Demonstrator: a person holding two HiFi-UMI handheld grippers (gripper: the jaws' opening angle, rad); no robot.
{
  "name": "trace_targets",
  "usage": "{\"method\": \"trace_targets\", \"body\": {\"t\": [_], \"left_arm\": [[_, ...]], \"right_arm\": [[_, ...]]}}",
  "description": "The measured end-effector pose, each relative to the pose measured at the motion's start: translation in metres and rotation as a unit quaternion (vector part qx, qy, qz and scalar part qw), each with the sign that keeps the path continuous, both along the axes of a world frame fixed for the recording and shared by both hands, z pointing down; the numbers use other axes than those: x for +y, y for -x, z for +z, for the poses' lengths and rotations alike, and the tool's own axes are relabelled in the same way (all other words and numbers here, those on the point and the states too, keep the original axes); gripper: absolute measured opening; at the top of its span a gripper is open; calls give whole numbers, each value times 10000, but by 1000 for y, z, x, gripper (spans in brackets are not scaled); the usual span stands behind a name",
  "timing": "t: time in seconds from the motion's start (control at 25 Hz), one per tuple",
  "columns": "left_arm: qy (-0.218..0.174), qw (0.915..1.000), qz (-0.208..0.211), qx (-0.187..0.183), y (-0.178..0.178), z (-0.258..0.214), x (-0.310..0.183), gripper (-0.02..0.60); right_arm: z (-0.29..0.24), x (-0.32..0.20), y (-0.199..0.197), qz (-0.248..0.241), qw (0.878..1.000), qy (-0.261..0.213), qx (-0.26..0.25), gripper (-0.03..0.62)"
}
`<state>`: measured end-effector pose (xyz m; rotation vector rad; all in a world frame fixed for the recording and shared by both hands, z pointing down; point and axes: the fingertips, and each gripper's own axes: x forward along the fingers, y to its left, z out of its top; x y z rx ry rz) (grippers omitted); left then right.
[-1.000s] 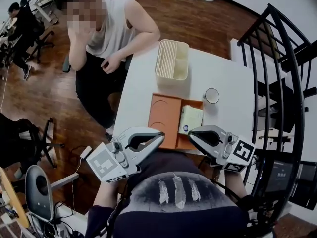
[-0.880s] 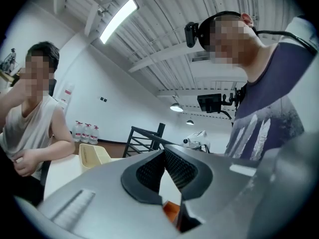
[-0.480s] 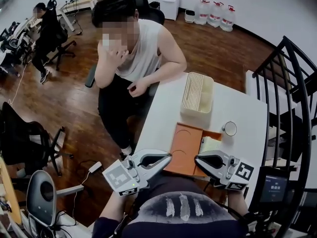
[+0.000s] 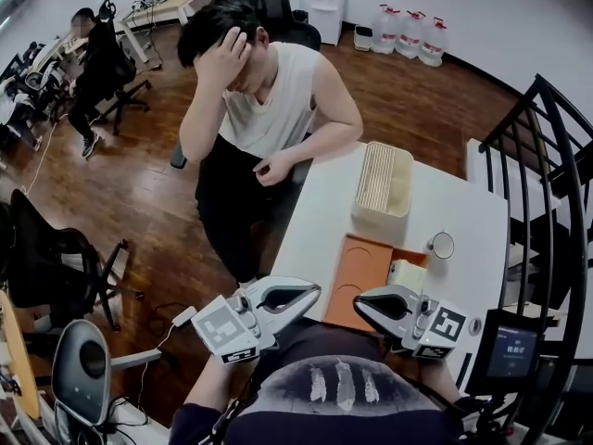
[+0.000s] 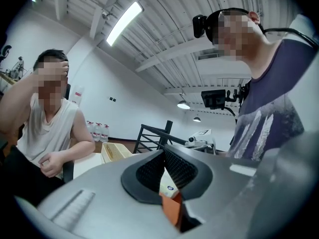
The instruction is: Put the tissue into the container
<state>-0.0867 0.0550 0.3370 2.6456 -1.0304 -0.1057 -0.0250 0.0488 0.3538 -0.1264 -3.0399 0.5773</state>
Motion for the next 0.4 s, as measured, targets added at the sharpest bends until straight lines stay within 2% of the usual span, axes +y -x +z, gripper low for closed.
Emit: {"method": "trace_targets", "body": {"t": [0.24, 0.4], "left_arm": [[-3, 9993, 327, 197, -30, -2, -12, 14], [-165, 9977, 583, 291, -59, -16, -27, 14]], "right_arm": [[0, -11, -37, 468, 9989, 2, 80, 3], [-3, -21, -72, 775, 9969, 17, 121, 2]]}}
